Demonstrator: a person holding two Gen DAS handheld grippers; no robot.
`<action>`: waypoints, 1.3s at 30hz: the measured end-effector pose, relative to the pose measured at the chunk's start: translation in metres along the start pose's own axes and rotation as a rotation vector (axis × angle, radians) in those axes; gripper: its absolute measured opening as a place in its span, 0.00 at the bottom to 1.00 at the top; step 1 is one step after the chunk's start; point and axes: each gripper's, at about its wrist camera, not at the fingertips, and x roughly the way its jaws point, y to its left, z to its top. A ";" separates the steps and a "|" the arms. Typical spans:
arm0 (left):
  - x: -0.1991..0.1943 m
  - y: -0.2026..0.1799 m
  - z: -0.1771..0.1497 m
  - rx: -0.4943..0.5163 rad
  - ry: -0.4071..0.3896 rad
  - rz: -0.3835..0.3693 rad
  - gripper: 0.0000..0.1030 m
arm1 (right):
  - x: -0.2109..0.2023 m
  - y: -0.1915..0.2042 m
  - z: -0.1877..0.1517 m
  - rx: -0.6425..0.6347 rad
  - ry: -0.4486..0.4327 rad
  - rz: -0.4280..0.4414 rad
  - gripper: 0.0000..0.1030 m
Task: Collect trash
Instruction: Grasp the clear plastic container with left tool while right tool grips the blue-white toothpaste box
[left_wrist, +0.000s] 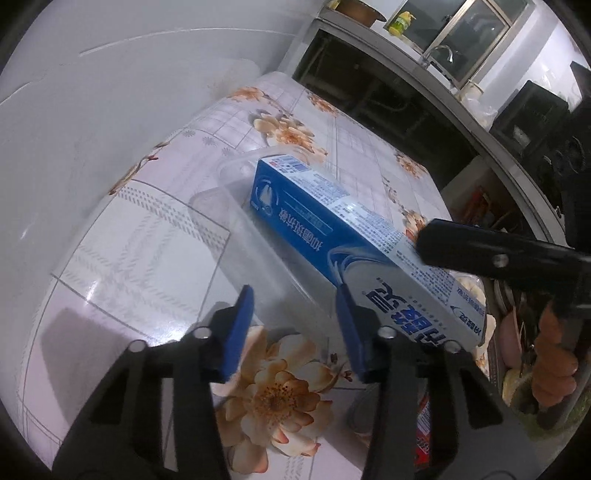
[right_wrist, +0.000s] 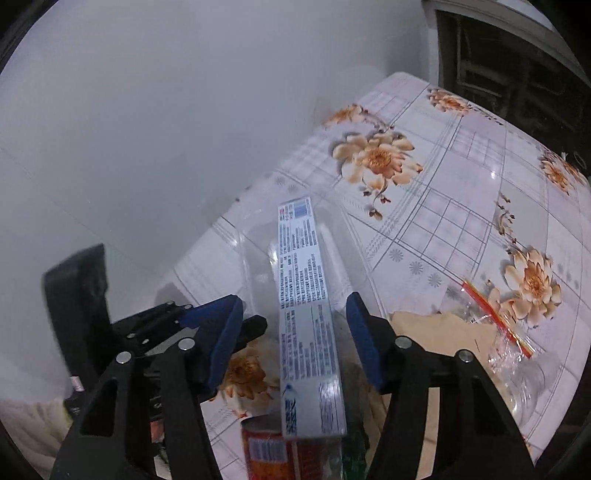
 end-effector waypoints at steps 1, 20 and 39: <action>0.002 0.001 0.000 -0.003 0.007 -0.006 0.33 | 0.006 -0.001 0.002 -0.005 0.008 -0.010 0.54; 0.020 0.010 0.009 -0.097 0.057 -0.065 0.25 | 0.041 -0.001 0.008 -0.011 0.090 -0.072 0.35; 0.015 0.020 0.013 -0.202 -0.017 -0.050 0.03 | 0.026 0.004 0.003 -0.021 0.013 -0.116 0.34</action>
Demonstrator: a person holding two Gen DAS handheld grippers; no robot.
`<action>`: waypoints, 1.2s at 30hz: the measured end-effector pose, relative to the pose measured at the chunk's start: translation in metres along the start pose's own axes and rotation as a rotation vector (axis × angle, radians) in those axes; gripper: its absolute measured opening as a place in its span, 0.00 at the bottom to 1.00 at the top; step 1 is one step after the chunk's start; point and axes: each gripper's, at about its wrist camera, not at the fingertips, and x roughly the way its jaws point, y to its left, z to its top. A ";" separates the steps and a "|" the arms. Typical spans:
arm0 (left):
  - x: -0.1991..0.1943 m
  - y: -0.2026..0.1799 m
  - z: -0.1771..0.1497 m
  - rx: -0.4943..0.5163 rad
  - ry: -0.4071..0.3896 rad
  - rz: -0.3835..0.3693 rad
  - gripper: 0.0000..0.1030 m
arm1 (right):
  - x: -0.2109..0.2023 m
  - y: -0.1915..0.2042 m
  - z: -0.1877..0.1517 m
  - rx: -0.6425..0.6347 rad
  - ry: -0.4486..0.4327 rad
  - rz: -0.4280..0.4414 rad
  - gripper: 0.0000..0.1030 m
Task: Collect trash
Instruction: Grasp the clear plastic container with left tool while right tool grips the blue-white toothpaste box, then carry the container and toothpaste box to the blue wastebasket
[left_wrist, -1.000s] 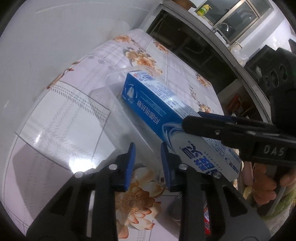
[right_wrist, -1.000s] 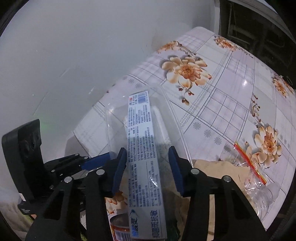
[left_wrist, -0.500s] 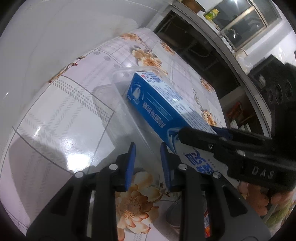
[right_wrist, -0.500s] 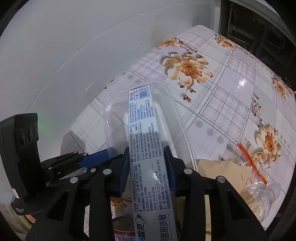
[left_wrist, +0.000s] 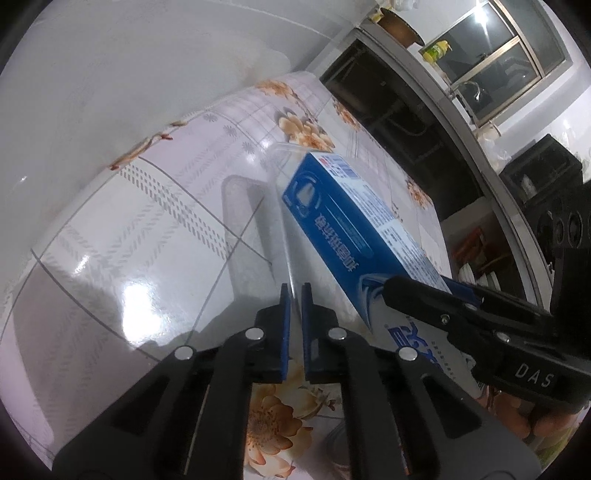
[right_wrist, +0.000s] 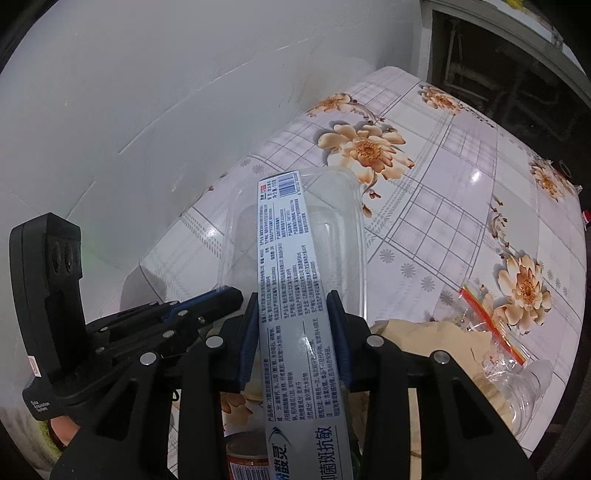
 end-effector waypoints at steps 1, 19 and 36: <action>-0.002 0.000 0.001 -0.001 -0.008 0.001 0.03 | -0.002 0.000 -0.001 0.002 -0.009 -0.001 0.34; -0.037 -0.011 0.001 -0.004 -0.115 -0.047 0.01 | -0.072 -0.016 -0.023 0.079 -0.213 0.016 0.34; -0.070 -0.045 -0.008 0.059 -0.162 -0.131 0.02 | -0.152 -0.068 -0.101 0.335 -0.419 0.003 0.34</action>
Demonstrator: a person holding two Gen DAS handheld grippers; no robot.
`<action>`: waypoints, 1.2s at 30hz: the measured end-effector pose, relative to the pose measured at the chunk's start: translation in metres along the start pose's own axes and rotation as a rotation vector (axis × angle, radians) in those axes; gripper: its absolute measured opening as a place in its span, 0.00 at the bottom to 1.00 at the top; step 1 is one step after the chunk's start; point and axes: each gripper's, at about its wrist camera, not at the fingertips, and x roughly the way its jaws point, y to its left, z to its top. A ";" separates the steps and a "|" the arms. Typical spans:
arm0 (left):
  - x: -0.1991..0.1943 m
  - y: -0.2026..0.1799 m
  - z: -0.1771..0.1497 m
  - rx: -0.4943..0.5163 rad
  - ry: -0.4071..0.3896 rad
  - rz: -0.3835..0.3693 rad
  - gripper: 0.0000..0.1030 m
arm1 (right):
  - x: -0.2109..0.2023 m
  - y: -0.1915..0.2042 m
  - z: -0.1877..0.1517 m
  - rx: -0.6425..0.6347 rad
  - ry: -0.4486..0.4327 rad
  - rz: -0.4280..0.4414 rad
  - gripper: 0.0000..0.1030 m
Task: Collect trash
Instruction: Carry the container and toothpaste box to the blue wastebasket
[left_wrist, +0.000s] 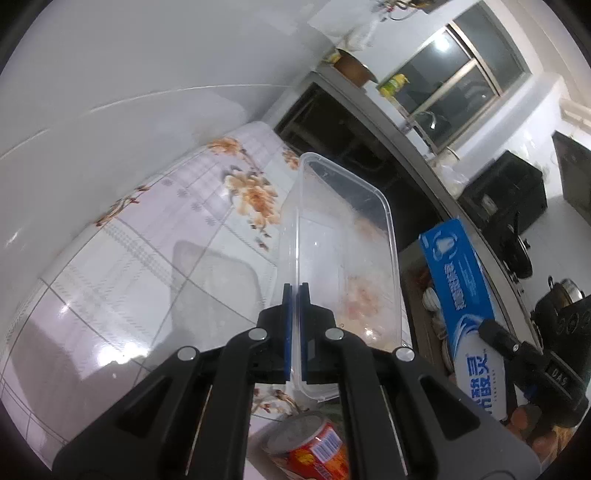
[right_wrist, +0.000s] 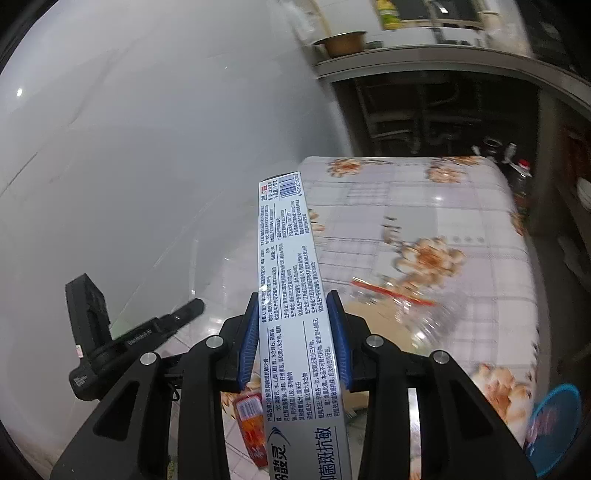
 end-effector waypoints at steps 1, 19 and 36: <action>-0.001 -0.005 -0.001 0.013 0.005 -0.006 0.02 | -0.006 -0.006 -0.004 0.016 -0.010 -0.007 0.34; 0.004 -0.084 -0.031 0.147 0.060 -0.107 0.02 | -0.096 -0.089 -0.075 0.270 -0.121 -0.118 0.34; 0.067 -0.228 -0.119 0.425 0.289 -0.248 0.02 | -0.189 -0.198 -0.168 0.535 -0.235 -0.339 0.34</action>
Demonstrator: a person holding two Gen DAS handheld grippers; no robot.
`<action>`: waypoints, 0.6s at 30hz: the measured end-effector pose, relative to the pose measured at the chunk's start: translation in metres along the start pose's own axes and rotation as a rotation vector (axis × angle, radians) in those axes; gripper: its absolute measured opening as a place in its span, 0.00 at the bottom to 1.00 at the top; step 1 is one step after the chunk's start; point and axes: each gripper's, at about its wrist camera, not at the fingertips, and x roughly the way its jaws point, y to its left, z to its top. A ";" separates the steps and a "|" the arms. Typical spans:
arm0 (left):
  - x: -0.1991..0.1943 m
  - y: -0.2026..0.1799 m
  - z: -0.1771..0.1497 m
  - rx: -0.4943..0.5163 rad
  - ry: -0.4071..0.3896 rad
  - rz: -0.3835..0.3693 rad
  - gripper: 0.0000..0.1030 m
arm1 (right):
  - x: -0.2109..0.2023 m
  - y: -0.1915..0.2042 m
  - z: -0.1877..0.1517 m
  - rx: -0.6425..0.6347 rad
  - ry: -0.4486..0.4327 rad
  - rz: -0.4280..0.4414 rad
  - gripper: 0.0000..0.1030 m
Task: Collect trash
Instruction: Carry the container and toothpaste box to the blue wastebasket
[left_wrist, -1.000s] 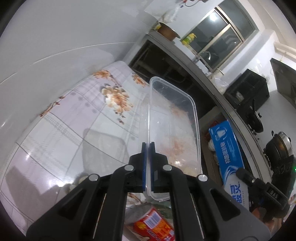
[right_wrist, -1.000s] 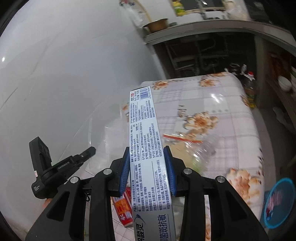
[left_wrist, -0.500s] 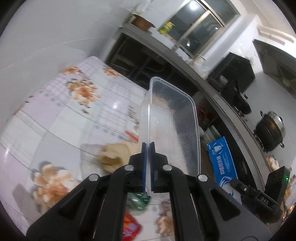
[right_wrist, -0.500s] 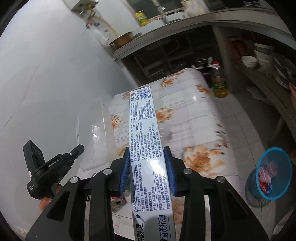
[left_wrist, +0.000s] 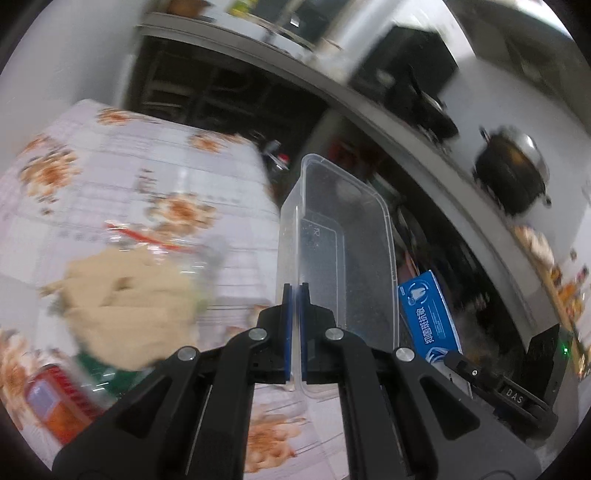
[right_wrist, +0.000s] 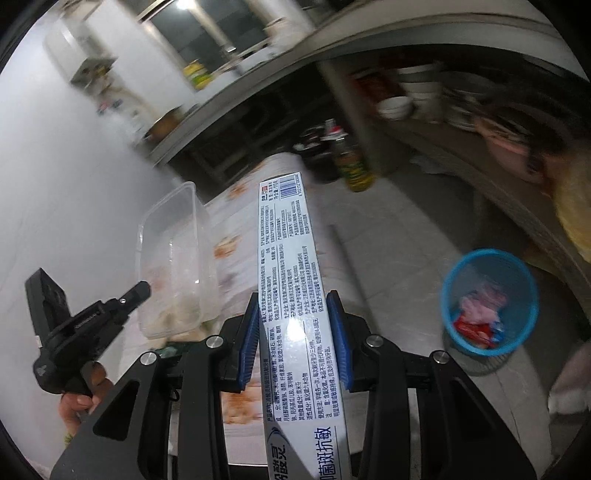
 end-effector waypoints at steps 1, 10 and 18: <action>0.008 -0.010 0.000 0.017 0.013 -0.009 0.02 | -0.003 -0.009 -0.001 0.015 -0.009 -0.021 0.34; 0.120 -0.106 -0.018 0.193 0.285 -0.095 0.02 | -0.010 -0.138 -0.020 0.252 -0.018 -0.203 0.34; 0.245 -0.162 -0.064 0.292 0.601 -0.044 0.02 | 0.035 -0.244 -0.055 0.519 0.074 -0.236 0.34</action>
